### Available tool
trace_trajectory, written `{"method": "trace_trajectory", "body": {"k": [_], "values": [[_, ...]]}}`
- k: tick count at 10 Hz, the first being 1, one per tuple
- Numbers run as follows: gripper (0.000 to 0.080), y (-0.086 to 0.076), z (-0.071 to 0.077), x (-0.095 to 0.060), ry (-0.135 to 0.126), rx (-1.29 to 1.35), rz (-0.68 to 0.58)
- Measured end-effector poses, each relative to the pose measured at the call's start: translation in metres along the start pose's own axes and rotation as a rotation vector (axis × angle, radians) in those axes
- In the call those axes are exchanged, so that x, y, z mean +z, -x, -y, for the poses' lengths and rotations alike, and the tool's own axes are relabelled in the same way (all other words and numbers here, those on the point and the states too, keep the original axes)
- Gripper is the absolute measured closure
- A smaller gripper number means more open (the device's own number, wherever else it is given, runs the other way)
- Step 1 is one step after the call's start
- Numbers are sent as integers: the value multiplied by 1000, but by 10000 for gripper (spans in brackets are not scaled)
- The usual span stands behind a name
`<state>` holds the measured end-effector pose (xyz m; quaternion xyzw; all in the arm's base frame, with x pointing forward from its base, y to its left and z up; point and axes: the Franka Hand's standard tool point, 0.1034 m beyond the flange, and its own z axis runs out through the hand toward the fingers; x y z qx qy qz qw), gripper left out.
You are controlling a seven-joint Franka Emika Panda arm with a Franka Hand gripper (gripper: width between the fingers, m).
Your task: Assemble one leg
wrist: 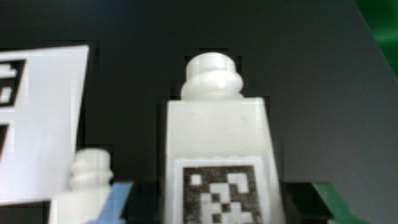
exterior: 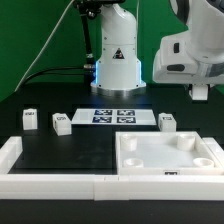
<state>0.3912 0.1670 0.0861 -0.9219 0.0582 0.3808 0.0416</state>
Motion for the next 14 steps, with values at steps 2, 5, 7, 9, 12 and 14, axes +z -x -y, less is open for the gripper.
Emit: {"method": "trace_trajectory", "body": {"k": [2,5,7,9,12,14], "values": [[509,-3,3,-5,-19,-6,-194],[509,-7,-6,-18,-24,-61,-498],[509,-10,-14,-46,4,-112,-697],[509,-14,-10,-66,-11,-149,-869],[509,-10,-1,-56,-79,-165,-1085],[509,-20,-11,-66,-22,-223,-1052]]}}
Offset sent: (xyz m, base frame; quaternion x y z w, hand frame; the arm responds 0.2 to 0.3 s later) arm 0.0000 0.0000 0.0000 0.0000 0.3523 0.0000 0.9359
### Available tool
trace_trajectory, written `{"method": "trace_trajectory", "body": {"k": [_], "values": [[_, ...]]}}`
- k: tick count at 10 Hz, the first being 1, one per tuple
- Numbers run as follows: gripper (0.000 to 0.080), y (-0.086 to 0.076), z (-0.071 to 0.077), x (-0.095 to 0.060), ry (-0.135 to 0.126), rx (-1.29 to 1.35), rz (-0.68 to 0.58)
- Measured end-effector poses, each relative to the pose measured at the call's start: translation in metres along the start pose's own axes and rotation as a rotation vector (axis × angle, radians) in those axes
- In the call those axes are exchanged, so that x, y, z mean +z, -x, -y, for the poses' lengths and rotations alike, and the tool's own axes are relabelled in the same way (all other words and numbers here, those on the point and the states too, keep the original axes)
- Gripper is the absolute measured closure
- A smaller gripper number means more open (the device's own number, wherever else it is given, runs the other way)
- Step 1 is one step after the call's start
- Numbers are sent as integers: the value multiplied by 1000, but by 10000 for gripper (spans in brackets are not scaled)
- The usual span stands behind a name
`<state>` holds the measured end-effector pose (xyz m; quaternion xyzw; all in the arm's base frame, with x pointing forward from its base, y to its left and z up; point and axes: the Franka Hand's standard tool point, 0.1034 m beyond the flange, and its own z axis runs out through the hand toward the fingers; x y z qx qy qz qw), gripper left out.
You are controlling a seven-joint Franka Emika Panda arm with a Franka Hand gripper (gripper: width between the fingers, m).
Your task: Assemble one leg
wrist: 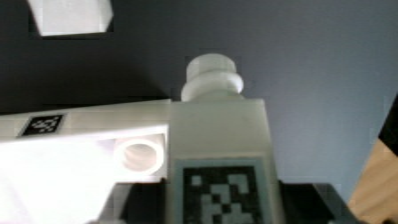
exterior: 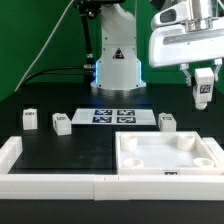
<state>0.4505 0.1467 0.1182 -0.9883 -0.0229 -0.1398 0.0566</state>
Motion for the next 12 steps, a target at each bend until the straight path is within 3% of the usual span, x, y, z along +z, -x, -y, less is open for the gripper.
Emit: {"method": "trace_trajectory", "body": {"k": [4,5,10,12], "values": [[509,-45,-44,14,34,-94,-27],[509,-54,-49,16,38,-99,-35],[509,-57,-52,19,40,-126,-24],[509,-111,-64,31,43,-134,-51]]}}
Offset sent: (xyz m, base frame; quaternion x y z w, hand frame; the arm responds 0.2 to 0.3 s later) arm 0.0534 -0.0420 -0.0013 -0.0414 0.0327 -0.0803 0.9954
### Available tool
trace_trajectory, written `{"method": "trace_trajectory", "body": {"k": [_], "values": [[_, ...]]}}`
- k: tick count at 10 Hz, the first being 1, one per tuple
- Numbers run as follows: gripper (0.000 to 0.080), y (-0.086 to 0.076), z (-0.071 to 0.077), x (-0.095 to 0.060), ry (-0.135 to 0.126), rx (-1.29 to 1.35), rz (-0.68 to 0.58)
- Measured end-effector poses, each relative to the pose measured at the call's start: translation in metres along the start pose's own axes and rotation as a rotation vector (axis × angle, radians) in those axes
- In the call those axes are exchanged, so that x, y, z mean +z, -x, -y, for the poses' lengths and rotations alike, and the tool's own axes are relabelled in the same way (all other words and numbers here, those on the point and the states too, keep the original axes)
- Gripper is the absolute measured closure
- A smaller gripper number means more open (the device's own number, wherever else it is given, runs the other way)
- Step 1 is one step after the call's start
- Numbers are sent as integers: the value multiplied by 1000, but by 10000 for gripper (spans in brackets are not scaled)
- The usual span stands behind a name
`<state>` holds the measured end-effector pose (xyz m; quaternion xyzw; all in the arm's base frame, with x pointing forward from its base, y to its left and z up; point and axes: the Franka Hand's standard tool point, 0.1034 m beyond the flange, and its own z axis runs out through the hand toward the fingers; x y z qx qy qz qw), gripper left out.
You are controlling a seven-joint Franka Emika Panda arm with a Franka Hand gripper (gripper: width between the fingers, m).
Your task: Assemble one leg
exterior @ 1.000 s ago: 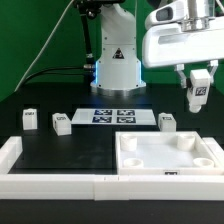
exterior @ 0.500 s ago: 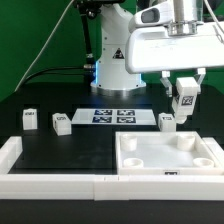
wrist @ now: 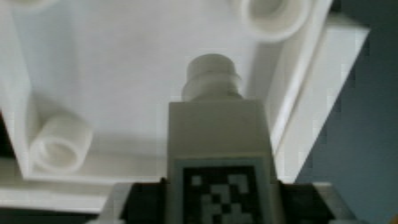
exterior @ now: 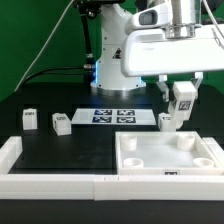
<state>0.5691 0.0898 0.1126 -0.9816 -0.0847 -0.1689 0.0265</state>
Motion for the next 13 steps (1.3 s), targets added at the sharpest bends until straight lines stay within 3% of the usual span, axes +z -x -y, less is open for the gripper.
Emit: {"method": "trace_trajectory", "body": {"k": [2,4,6,8,11,13], "values": [[509,-31,-4,7,-1,-18,-25],[509,-44,-3,10,-5,-2,-33],[509,-44,-1,10,-9,11,-43],[509,-48,-5,9,10,3,-132],[509,-35,-2,20,19,3,-177],[509,-34,7,25,12,-6,-172]]}}
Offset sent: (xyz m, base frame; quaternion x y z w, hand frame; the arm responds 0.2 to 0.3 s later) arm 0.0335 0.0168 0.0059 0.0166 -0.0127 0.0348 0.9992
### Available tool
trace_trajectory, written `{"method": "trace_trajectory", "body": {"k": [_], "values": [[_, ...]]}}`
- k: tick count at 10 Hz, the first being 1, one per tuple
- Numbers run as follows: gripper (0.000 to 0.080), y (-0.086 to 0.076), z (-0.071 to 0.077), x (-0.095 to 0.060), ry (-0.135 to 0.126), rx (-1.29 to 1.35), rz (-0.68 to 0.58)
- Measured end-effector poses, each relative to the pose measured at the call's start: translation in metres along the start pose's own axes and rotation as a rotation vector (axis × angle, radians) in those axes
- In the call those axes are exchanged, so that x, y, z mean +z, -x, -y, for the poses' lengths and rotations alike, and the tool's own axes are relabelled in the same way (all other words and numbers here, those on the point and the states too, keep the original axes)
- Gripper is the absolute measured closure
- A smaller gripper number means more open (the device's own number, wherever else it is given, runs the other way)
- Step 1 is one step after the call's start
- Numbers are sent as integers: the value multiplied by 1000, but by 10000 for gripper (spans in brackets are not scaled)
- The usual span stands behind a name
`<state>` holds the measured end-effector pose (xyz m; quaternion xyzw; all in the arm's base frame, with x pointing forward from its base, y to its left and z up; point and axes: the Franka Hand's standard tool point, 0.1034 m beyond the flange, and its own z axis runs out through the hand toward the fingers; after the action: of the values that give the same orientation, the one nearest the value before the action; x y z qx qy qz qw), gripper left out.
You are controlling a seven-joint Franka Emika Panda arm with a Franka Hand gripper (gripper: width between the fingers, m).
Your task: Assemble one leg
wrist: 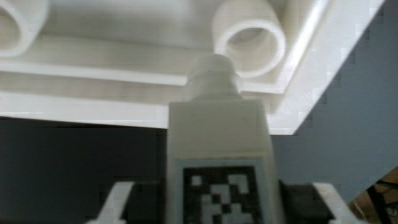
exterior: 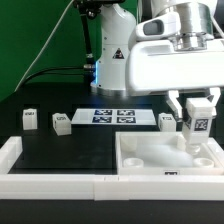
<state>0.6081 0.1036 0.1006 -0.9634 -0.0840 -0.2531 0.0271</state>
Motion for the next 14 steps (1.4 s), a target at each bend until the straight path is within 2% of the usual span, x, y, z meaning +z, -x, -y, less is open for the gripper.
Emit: {"method": "trace_trajectory", "body": {"k": [2,3,5,10,14], "values": [[509,-1,6,6,5,-9,-62],[509,1,10,8,2,-3,-53],[509,1,9,10,11,-6,-98],[509,8,12,15,7,-9,-83],[509,19,16,18,3,-15,-64]]}}
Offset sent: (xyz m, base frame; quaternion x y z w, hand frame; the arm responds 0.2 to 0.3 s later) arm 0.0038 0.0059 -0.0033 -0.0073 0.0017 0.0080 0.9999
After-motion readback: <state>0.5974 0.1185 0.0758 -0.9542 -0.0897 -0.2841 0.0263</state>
